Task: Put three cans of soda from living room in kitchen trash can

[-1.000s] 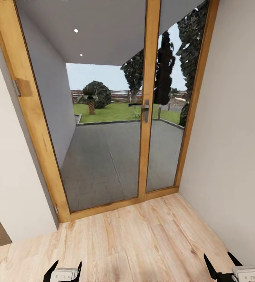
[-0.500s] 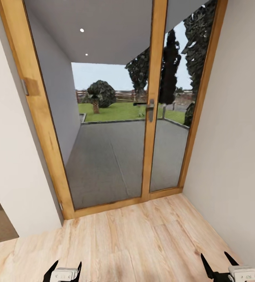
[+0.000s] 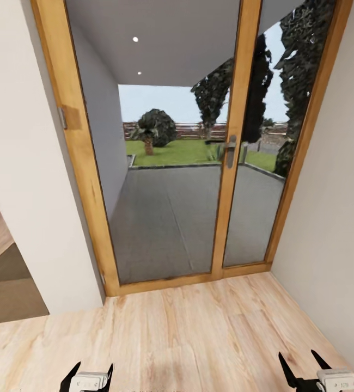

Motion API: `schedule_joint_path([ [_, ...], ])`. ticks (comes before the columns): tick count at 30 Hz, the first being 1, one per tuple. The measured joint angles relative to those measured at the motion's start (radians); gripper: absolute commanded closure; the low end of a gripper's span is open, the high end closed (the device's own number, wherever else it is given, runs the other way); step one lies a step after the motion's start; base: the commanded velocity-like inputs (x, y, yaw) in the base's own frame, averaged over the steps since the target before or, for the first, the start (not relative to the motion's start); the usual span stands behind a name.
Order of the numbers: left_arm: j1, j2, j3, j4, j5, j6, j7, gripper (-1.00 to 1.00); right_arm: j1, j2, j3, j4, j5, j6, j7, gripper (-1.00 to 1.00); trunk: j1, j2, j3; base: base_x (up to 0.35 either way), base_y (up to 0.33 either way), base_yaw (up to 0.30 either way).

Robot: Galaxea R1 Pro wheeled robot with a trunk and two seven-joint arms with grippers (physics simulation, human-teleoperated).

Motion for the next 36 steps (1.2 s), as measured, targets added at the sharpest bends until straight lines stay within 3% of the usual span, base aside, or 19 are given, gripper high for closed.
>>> schedule_joint_path([
  [36,0.000,0.000,-0.002,-0.001,0.000,0.001,-0.008,-1.00,0.000,0.000,0.003,0.002,0.000,0.000,0.001,-1.00,0.000,0.000,-0.033,-0.080,0.304,0.145],
])
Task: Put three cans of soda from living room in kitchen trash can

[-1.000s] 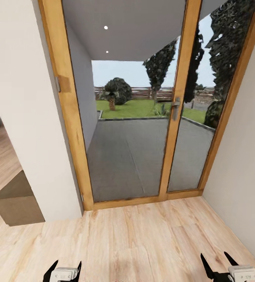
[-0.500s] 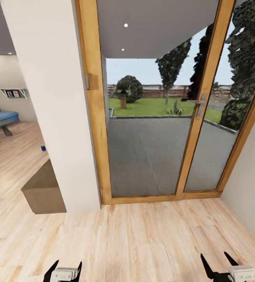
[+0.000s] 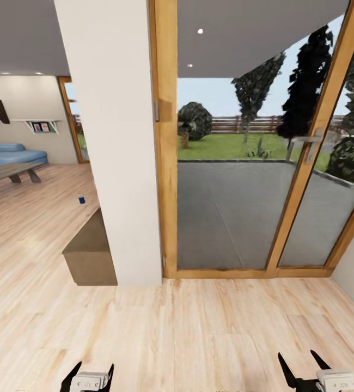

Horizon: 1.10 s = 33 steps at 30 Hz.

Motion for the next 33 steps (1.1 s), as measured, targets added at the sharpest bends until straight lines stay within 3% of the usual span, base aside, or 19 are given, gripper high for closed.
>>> schedule_joint_path([
  [18,0.000,0.000,0.001,0.000,-0.001,0.001,0.002,-1.00,0.000,0.000,0.000,0.002,0.000,0.000,0.000,-1.00,0.000,0.000,-0.016,-0.084,0.310,0.113],
  [33,0.000,0.000,-0.001,0.001,-0.002,0.001,0.004,-1.00,0.000,0.001,0.001,0.002,0.000,-0.001,0.000,-1.00,0.000,0.000,-0.019,-0.085,0.310,0.016],
])
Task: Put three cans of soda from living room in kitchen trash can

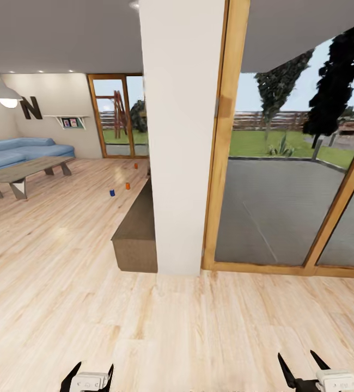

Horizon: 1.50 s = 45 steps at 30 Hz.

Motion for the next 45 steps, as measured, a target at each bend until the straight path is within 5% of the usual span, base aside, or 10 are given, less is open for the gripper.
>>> schedule_joint_path([
  [45,0.000,0.000,0.003,0.000,0.001,-0.002,0.000,-1.00,0.000,0.000,0.026,0.002,0.034,0.001,-0.005,-1.00,0.000,0.000,0.000,-0.010,0.076,0.205],
])
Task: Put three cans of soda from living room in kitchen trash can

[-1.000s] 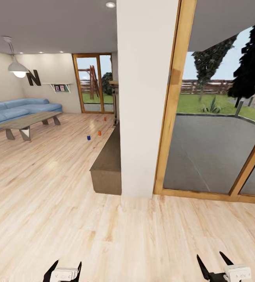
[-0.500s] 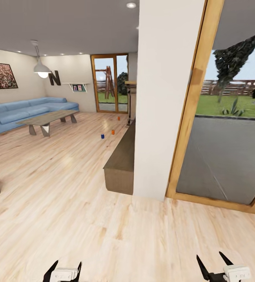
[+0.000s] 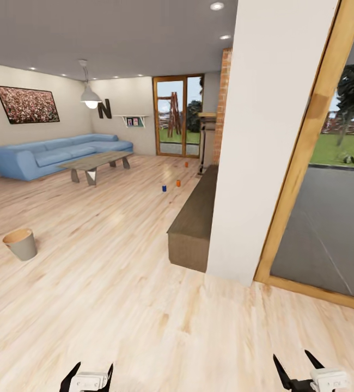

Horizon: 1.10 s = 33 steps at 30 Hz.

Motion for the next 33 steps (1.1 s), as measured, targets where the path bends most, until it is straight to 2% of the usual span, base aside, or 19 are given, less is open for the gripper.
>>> schedule_joint_path([
  [9,0.000,0.000,0.000,0.000,-0.001,0.000,0.001,-1.00,0.000,0.000,0.000,0.000,0.001,0.000,0.000,-1.00,0.000,0.000,0.000,0.000,0.277,0.160],
  [18,0.000,0.000,0.000,0.000,-0.001,0.000,0.003,-1.00,0.000,0.000,0.001,0.000,0.001,-0.001,0.001,-1.00,0.000,0.000,0.000,0.012,0.227,0.019],
  [33,0.000,0.000,0.002,0.000,0.000,0.001,0.003,-1.00,0.000,-0.001,0.003,0.000,0.001,-0.002,0.002,-1.00,0.000,0.000,0.000,0.096,0.235,0.001],
])
